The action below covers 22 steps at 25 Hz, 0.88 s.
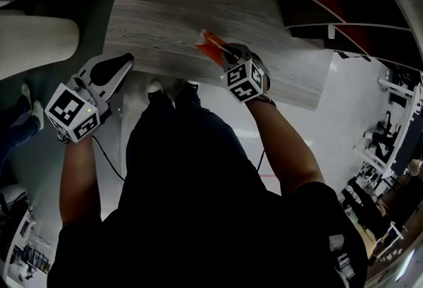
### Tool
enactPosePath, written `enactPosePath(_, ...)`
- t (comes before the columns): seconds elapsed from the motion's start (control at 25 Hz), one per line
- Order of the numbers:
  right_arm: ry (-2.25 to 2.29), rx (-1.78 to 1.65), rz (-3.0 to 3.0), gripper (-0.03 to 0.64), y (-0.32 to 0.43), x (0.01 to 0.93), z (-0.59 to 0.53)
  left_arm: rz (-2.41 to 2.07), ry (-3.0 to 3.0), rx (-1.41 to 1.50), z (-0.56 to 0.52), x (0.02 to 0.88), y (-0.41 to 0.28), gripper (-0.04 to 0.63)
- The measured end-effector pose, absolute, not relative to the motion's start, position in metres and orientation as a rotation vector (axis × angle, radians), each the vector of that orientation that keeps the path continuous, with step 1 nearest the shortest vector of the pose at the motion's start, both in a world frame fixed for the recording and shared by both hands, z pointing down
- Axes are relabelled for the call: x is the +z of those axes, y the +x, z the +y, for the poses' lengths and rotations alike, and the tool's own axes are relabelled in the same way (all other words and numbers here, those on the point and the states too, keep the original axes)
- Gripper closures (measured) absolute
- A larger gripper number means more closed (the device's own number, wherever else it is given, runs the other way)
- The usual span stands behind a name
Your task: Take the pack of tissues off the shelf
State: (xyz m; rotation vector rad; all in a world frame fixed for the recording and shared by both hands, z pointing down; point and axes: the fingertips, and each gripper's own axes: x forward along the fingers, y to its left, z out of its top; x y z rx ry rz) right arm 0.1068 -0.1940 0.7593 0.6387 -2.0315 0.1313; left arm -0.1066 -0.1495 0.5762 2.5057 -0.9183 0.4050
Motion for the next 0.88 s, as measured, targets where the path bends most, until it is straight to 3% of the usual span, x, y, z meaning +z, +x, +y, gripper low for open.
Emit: enactPosePath(0.88,0.622,0.073,-1.982,0.601,0.108,0.795,-0.186,-0.944,2.419,0.353,-0.138,0.6,-0.119,0.565)
